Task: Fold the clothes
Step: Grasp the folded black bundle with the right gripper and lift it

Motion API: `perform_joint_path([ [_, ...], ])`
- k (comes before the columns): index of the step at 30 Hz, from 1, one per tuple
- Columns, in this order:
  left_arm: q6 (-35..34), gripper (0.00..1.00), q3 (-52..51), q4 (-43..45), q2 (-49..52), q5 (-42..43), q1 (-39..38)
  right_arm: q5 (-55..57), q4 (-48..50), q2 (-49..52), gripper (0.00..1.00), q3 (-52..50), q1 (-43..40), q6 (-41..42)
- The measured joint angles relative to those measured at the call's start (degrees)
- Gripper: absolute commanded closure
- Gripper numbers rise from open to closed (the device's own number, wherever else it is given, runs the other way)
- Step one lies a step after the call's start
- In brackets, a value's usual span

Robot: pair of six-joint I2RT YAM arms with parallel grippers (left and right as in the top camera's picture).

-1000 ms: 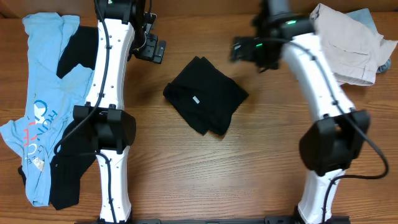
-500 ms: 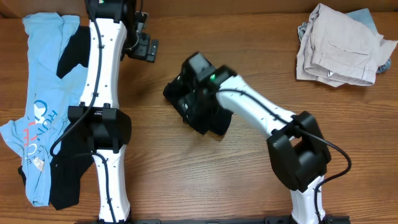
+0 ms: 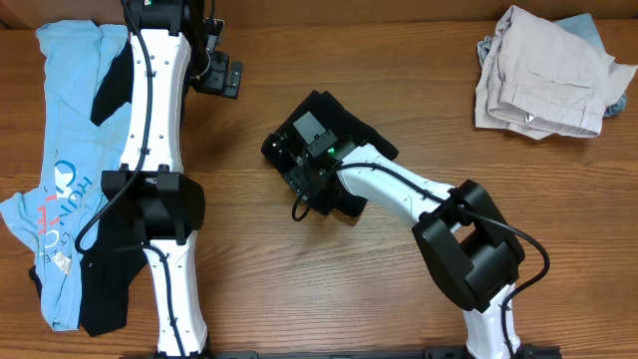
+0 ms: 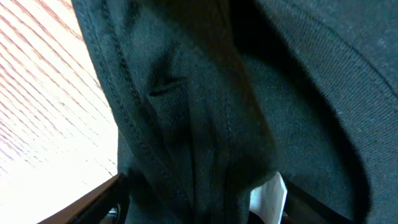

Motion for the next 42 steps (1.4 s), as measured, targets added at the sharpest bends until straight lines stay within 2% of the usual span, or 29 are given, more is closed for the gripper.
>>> perform_joint_path([
  [10, 0.0, 0.00, 0.0, -1.1, 0.0, 0.0, 0.0, 0.3, -0.7, 0.2, 0.30, 0.0, 2.9, 0.1],
  [13, 0.0, 0.00, 0.0, -1.1, 0.0, 0.0, 0.0, 0.3, -0.7, 0.2, 0.36, 0.0, 5.3, 0.5],
  [16, 0.0, 0.00, 0.0, -1.1, 0.0, 0.0, 0.0, 0.1, -0.7, 0.2, 0.47, 0.0, 7.2, 0.9],
  [33, 0.0, 0.00, 0.0, -1.8, 0.0, 0.0, 0.0, 3.1, 1.9, 2.3, 0.47, 0.0, 4.8, 4.3],
  [36, 0.0, 0.00, 0.0, -1.8, 0.0, 0.0, 0.0, 4.0, -1.3, 2.3, 0.46, 0.7, 4.7, 4.4],
  [38, 0.0, 0.00, 0.0, -1.8, 0.0, 0.0, 0.0, 4.7, -3.6, 2.3, 0.41, 2.1, 4.8, 4.4],
  [42, 0.0, 0.00, 0.0, -1.8, 0.0, 0.0, 0.0, 7.5, -4.4, 2.2, 0.39, 5.3, 4.7, 4.2],
])
